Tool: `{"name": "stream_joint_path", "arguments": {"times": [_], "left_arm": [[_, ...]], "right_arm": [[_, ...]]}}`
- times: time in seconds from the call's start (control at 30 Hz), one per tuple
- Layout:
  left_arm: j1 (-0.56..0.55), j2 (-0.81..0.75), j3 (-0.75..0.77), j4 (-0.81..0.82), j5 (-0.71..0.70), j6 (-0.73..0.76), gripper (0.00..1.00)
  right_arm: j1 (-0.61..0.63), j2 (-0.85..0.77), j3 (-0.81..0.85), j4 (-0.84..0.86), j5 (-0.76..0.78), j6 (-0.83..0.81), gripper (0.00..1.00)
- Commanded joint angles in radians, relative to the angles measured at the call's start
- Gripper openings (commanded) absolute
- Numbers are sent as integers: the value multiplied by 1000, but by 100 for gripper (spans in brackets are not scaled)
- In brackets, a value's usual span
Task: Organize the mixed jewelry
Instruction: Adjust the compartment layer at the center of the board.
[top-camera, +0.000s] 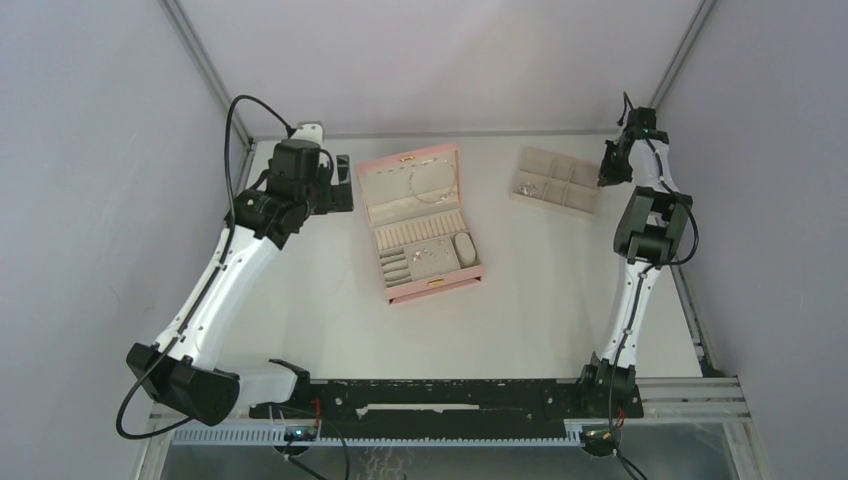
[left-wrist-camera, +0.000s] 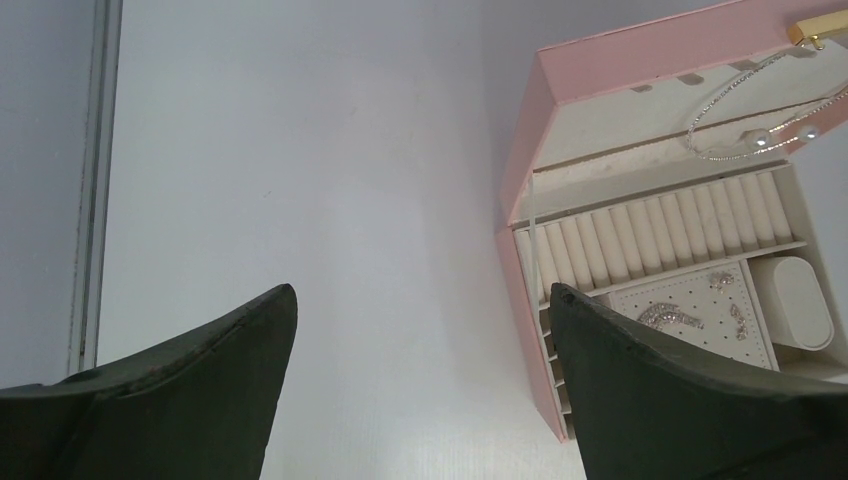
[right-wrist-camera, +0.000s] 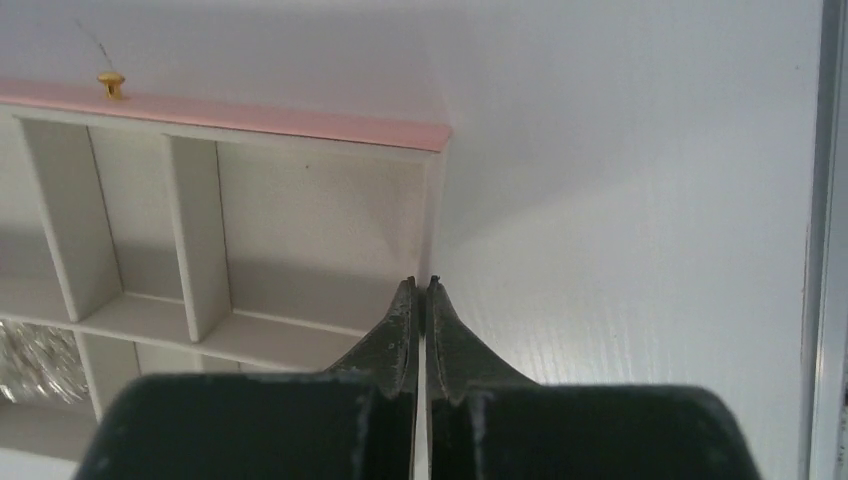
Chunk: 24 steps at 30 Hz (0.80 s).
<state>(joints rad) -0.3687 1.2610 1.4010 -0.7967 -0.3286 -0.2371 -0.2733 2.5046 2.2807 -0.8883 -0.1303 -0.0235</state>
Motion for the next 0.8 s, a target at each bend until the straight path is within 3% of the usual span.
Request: {"name": "stream_joint_path", "arguments": {"times": [0.0, 0.5, 0.77], "left_arm": [[4, -20, 30, 11, 12, -1, 100], [4, -175, -127, 130, 15, 114, 100], [4, -257, -183, 95, -35, 163, 100]], "right_arm": [[-5, -137, -152, 119, 67, 100, 0], [56, -713, -1027, 193, 319, 753, 0], [237, -876, -1207, 141, 464, 949, 0]]}}
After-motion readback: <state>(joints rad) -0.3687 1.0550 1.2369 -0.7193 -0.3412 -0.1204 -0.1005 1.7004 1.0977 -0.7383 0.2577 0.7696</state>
